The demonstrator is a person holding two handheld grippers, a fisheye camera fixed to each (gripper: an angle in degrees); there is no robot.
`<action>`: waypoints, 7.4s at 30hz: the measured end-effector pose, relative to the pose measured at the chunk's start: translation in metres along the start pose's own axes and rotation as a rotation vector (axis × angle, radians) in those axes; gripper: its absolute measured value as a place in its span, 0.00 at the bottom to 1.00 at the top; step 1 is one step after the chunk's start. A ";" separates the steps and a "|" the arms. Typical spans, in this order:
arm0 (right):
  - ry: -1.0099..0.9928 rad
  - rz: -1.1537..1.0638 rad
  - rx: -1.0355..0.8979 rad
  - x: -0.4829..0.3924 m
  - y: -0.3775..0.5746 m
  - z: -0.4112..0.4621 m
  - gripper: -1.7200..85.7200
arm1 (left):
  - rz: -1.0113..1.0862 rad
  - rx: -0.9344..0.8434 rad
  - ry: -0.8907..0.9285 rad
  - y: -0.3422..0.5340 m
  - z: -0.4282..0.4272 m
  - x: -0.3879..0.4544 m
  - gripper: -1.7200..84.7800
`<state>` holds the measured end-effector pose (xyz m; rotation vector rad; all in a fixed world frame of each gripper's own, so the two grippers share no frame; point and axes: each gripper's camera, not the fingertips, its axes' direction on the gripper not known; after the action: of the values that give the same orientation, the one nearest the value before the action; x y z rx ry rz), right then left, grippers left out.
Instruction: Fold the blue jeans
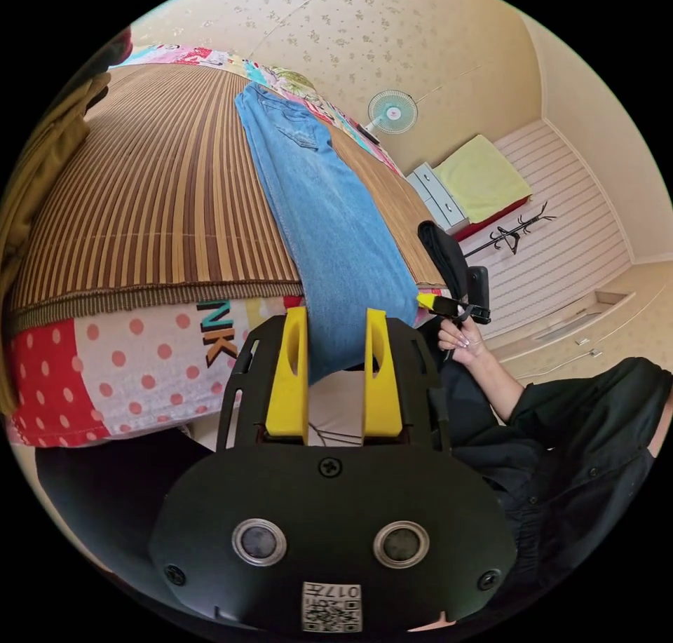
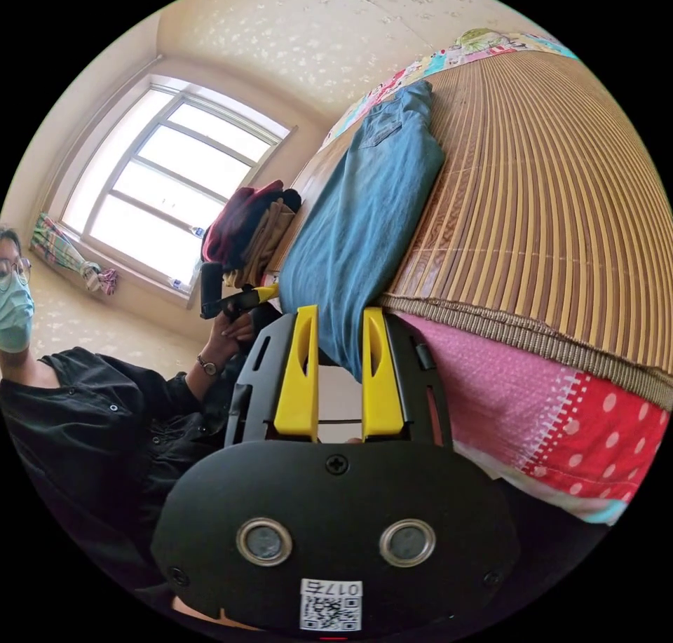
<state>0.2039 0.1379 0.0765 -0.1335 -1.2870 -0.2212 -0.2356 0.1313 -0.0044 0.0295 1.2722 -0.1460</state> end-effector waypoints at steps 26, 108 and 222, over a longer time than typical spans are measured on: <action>-0.245 0.035 -0.184 0.028 -0.057 -0.001 0.10 | 0.015 -0.195 0.240 -0.015 0.021 -0.004 0.10; -0.365 -0.285 0.225 -0.090 -0.094 -0.166 0.04 | 0.262 0.249 0.281 -0.016 0.017 0.211 0.02; 0.209 -0.201 0.260 -0.172 -0.038 -0.409 0.08 | 0.439 -0.022 0.518 -0.146 0.266 0.226 0.08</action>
<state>0.5317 0.0261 -0.2028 0.2368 -1.1097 -0.2312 0.0633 -0.0611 -0.1326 0.3440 1.7495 0.2719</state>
